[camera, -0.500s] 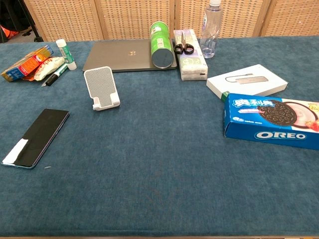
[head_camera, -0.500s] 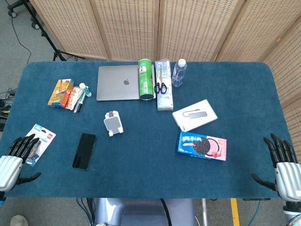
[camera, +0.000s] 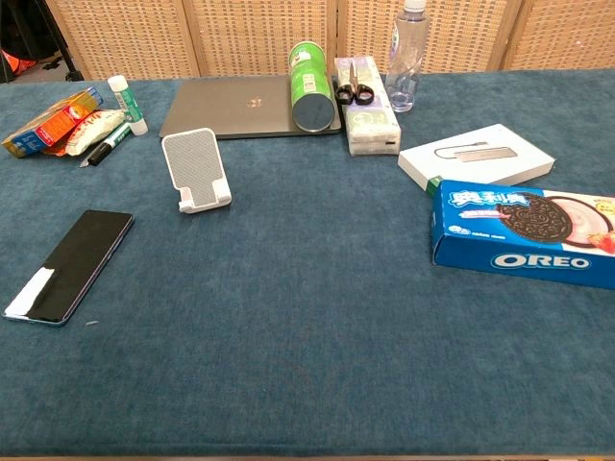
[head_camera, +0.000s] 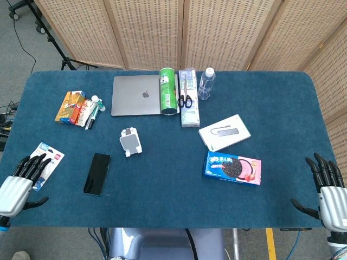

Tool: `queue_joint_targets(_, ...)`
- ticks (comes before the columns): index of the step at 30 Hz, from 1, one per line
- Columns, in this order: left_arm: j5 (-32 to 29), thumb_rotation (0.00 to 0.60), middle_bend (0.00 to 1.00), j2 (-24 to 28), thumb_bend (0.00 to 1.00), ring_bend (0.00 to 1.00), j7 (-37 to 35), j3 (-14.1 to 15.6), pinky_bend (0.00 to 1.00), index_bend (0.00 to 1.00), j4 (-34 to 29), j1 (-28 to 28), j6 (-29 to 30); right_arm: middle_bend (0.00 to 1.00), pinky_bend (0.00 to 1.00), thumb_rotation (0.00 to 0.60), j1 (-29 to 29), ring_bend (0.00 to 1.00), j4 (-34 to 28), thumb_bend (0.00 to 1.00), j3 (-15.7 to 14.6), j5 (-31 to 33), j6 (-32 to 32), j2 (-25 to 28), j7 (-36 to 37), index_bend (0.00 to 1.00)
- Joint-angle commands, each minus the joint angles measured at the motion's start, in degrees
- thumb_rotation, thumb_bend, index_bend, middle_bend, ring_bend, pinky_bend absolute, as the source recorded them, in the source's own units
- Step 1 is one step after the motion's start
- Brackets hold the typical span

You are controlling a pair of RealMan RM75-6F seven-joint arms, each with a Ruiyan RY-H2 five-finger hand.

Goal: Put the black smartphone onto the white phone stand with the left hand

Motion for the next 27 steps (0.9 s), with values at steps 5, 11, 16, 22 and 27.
queue_joint_targets(5, 12.3, 0.600, 0.00, -6.7, 0.02, 0.00, 5.7, 0.6, 0.00, 0.00, 19.6, -9.7, -3.4, 0.00, 0.00, 0.600, 0.2, 0.00, 0.0, 0.00, 0.4, 0.8, -0.3, -0.6, -1.3, 0.00)
queue_joint_targets(11, 13.6, 0.600, 0.00, -14.3, 0.02, 0.00, 2.4, 1.4, 0.00, 0.00, 32.3, -12.6, -4.3, 0.00, 0.00, 0.600, 0.3, 0.00, 0.2, 0.00, 0.7, 1.8, -0.7, -0.7, -1.5, 0.00)
queue_joint_targets(16, 12.2, 0.600, 0.00, -19.4, 0.02, 0.00, -0.2, 1.6, 0.00, 0.00, 38.2, -13.2, -4.7, 0.00, 0.00, 0.600, 0.5, 0.00, 0.3, 0.00, 0.8, 2.2, -1.2, -0.6, -1.1, 0.00)
queue_joint_targets(22, 11.3, 0.600, 0.00, -23.4, 0.04, 0.00, -0.1, 1.8, 0.00, 0.00, 41.9, -13.3, -3.1, 0.00, 0.00, 0.600, 0.4, 0.00, 0.2, 0.00, 0.8, 2.3, -1.1, -0.2, -0.5, 0.00)
queue_joint_targets(27, 10.9, 0.600, 0.00, -25.5, 0.04, 0.00, -0.1, 2.2, 0.00, 0.00, 42.5, -13.8, -2.5, 0.00, 0.00, 0.600, 0.4, 0.00, 0.1, 0.00, 0.7, 2.1, -1.2, 0.0, -0.2, 0.00)
